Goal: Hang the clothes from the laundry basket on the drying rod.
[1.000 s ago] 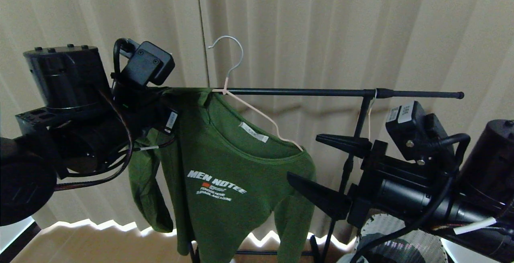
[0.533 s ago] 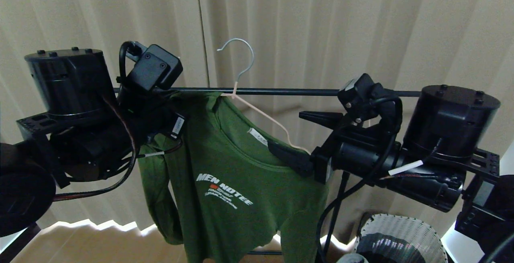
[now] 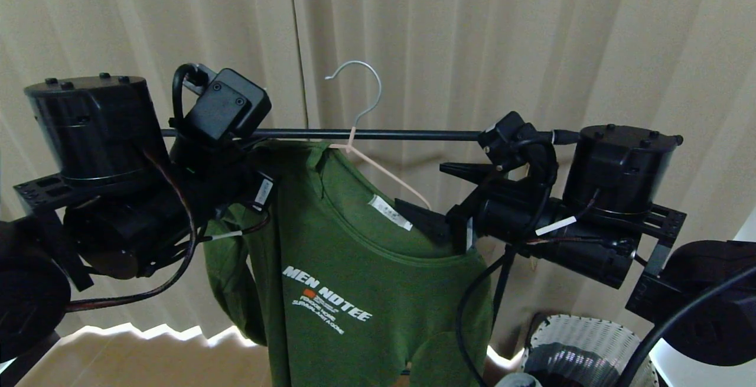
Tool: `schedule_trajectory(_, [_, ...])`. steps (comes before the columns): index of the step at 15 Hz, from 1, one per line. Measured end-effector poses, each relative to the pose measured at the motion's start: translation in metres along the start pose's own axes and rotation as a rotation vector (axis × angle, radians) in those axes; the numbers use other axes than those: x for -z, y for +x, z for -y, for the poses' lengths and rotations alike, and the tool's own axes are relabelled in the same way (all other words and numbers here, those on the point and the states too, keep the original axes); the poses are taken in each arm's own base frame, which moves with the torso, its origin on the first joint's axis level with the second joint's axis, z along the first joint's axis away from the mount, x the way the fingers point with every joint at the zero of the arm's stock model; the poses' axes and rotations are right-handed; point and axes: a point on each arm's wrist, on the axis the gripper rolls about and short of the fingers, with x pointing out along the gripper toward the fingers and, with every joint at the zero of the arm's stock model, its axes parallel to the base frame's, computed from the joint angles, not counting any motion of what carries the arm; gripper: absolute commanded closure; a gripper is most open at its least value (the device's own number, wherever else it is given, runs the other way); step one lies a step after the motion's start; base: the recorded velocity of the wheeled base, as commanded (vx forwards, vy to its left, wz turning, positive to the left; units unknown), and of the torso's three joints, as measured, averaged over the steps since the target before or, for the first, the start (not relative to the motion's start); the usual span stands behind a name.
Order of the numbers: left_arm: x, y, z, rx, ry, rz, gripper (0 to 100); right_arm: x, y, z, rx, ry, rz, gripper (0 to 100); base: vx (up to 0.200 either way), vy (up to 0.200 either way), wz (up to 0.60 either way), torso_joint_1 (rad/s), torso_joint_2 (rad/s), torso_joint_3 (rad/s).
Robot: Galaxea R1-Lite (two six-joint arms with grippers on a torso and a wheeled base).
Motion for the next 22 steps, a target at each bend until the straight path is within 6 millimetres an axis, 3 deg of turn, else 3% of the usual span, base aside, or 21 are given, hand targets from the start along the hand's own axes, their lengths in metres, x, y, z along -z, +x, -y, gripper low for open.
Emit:
schedule_trajectory(1, [0.000, -0.001, 0.000, 0.000, -0.001, 0.002, 100, 0.000, 0.001, 0.000, 0.000, 0.000, 0.000, 100, 0.000, 0.000, 0.00, 0.000, 0.00, 0.000])
schedule_trajectory(12, [0.001, -0.005, 0.005, 0.026, -0.006, 0.007, 100, 0.000, 0.007, 0.001, 0.001, 0.000, 0.008, 100, 0.000, 0.000, 0.00, 0.000, 0.00, 0.000])
schedule_trajectory(13, [0.000, -0.006, 0.006, 0.028, -0.012, 0.017, 0, -0.001, 0.006, 0.001, 0.002, 0.000, 0.010, 100, 0.000, 0.000, 0.00, 0.000, 0.00, 0.000])
schedule_trajectory(18, [-0.001, -0.018, 0.014, 0.075, -0.053, 0.045, 0, -0.003, -0.001, 0.004, 0.035, -0.017, 0.013, 100, 0.000, 0.000, 0.00, 0.000, 0.00, 0.000])
schedule_trajectory(22, [0.005, -0.042, 0.009, 0.161, -0.064, 0.096, 0, -0.002, -0.024, 0.021, 0.099, -0.079, 0.005, 100, 0.000, 0.000, 0.00, 0.000, 0.00, 0.000])
